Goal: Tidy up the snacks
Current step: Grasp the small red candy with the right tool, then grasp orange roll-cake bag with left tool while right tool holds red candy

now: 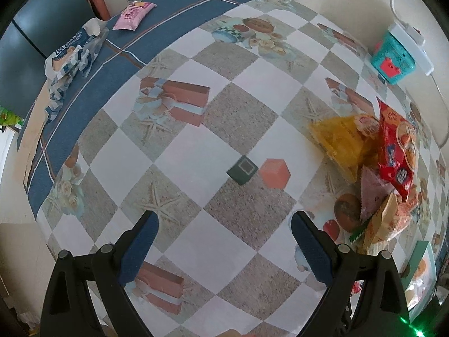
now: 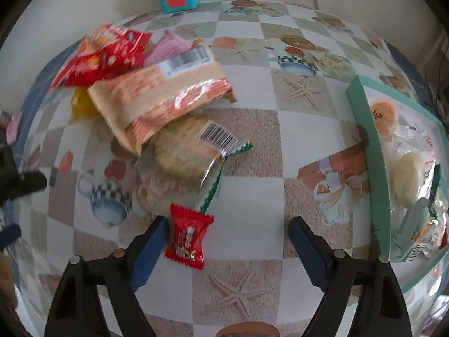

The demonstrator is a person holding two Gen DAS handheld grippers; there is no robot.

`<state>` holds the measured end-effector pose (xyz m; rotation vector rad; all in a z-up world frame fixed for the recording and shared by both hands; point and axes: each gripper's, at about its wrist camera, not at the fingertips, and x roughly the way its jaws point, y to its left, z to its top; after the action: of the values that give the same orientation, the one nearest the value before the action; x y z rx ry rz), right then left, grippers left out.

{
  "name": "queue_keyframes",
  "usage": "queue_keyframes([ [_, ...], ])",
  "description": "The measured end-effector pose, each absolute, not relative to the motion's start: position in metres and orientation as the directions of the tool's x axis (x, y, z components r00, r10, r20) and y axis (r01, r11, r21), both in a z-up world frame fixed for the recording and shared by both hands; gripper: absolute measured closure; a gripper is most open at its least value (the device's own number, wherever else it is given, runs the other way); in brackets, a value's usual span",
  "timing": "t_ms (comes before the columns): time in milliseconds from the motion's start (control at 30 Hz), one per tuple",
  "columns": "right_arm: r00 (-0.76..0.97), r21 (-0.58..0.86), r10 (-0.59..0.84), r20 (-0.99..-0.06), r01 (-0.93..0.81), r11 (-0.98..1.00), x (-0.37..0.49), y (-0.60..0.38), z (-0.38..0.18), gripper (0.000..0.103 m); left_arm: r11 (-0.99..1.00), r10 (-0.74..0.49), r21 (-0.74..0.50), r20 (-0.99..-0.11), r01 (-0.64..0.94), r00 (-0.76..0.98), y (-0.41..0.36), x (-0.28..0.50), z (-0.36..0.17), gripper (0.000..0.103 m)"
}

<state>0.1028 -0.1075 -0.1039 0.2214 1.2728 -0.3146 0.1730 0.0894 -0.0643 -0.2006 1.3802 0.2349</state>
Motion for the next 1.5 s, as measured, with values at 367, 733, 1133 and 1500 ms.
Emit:
queue_keyframes([
  [367, 0.289, -0.004, -0.105, -0.951, 0.328, 0.945, 0.091, -0.092, -0.099, 0.054, 0.968, 0.039, -0.005, -0.985, -0.252, 0.168, 0.078, 0.167, -0.064, 0.007],
  [733, 0.317, 0.02, -0.087, -0.945, 0.32, 0.947, 0.075, -0.131, -0.091, 0.081, 0.982, 0.013, -0.021, -0.984, -0.187, 0.177, 0.039, 0.164, -0.056, 0.007],
  [1133, 0.374, 0.091, -0.043, -0.927, 0.334, 0.938, 0.078, -0.173, -0.085, 0.084, 0.989, -0.038, -0.064, -0.981, -0.134, 0.192, 0.002, 0.17, -0.053, 0.007],
  [1500, 0.408, 0.121, -0.06, -0.911, 0.405, 0.906, 0.076, -0.211, -0.066, 0.084, 0.979, -0.165, -0.185, -0.964, -0.08, 0.207, -0.019, 0.172, -0.041, 0.007],
])
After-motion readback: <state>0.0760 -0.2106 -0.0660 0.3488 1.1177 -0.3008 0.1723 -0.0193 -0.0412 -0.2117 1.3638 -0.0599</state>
